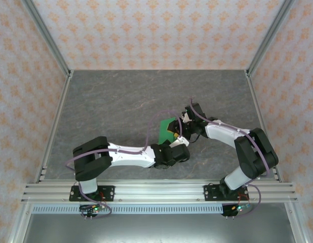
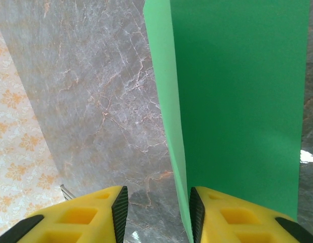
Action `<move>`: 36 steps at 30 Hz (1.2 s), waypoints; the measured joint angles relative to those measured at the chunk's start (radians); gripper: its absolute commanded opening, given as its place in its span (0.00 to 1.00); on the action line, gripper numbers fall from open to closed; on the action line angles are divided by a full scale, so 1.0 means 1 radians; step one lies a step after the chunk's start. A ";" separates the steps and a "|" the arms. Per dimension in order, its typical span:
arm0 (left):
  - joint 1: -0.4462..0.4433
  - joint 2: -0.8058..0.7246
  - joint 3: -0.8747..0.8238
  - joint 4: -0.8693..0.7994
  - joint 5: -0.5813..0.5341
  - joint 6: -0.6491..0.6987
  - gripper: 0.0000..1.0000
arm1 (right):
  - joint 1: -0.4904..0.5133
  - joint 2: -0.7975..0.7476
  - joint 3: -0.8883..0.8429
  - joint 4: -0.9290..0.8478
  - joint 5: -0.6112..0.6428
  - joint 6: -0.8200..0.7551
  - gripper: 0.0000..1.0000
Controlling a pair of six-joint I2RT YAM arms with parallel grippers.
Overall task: Fold a paper plane with a square sheet of paper (fold left side to right side)
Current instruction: Fold the triangle a second time at the center of the table.
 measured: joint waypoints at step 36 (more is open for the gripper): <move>0.032 -0.116 -0.087 0.042 0.143 -0.029 0.00 | -0.010 0.003 0.074 -0.132 0.111 -0.126 0.55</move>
